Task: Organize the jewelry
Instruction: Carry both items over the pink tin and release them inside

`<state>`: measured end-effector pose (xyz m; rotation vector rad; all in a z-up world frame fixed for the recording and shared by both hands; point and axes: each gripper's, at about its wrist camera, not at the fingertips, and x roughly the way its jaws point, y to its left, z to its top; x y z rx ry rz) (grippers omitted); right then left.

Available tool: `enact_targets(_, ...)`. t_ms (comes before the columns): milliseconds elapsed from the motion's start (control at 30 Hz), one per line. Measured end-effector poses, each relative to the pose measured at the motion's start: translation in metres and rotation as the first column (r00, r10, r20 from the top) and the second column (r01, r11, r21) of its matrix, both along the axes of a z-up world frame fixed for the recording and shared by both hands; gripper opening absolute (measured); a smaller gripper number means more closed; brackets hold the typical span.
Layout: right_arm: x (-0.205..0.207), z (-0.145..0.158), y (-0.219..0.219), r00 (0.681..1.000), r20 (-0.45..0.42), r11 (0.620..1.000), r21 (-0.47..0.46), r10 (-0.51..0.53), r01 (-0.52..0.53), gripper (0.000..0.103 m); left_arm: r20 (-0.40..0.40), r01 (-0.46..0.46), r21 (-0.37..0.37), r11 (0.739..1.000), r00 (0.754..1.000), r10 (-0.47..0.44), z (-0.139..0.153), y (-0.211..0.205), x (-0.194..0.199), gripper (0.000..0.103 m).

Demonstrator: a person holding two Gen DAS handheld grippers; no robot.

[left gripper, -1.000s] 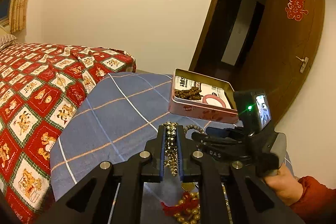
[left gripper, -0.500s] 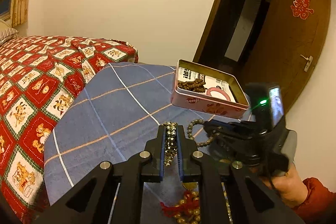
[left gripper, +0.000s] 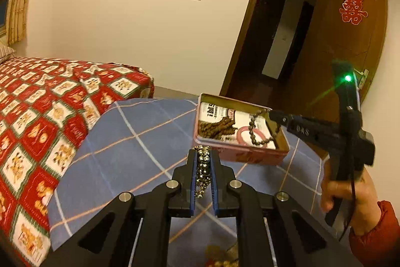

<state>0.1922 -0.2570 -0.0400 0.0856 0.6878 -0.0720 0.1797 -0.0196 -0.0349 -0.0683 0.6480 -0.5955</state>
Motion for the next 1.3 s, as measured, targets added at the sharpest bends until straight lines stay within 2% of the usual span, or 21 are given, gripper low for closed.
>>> enact_targets(200, 0.035, 0.001, -0.033, 0.996, -0.023, 0.996, 0.022, -0.082, 0.083, 0.011, 0.027, 0.012, 0.019, 1.000, 1.000, -0.013, 0.008, -0.025, 0.022, 0.009)
enact_targets(367, 0.054, -0.011, -0.049, 0.992, -0.067, 0.993, 0.038, -0.105, 0.107, 0.011, 0.047, 0.035, 0.021, 0.999, 0.998, -0.036, 0.014, -0.050, 0.043, 0.009)
enact_targets(500, 0.059, -0.018, -0.060, 0.991, -0.080, 0.991, 0.073, -0.107, 0.113, 0.011, 0.051, 0.071, -0.006, 0.997, 0.996, -0.070, 0.014, -0.075, 0.063, 0.009)
enact_targets(667, 0.066, -0.030, -0.063, 0.991, -0.101, 0.990, 0.096, -0.093, 0.103, 0.011, 0.020, 0.104, -0.015, 0.994, 0.994, -0.104, -0.002, -0.105, 0.085, 0.009)
enact_targets(867, 0.072, -0.046, -0.064, 0.988, -0.124, 0.990, 0.102, -0.088, 0.101, 0.011, -0.046, 0.108, 0.060, 0.992, 0.993, -0.105, -0.035, -0.127, 0.107, 0.009)
enact_targets(1133, 0.071, -0.059, -0.059, 0.988, -0.133, 0.993, 0.072, -0.082, 0.092, 0.013, -0.112, 0.090, 0.115, 0.989, 0.991, -0.077, -0.052, -0.132, 0.116, 0.010)
enact_targets(1233, 0.070, -0.058, -0.059, 0.988, -0.137, 0.993, 0.083, -0.076, 0.088, 0.020, -0.123, 0.075, 0.138, 0.988, 0.991, -0.058, -0.053, -0.133, 0.117, 0.018)
enact_targets(1267, 0.069, -0.056, -0.059, 0.988, -0.135, 0.992, 0.090, -0.072, 0.085, 0.023, -0.119, 0.068, 0.151, 0.986, 0.992, -0.050, -0.053, -0.133, 0.117, 0.029)
enact_targets(1300, 0.068, -0.054, -0.059, 0.989, -0.131, 0.992, 0.089, -0.075, 0.087, 0.035, -0.106, 0.052, 0.171, 0.984, 0.994, -0.034, -0.051, -0.133, 0.115, 0.040)
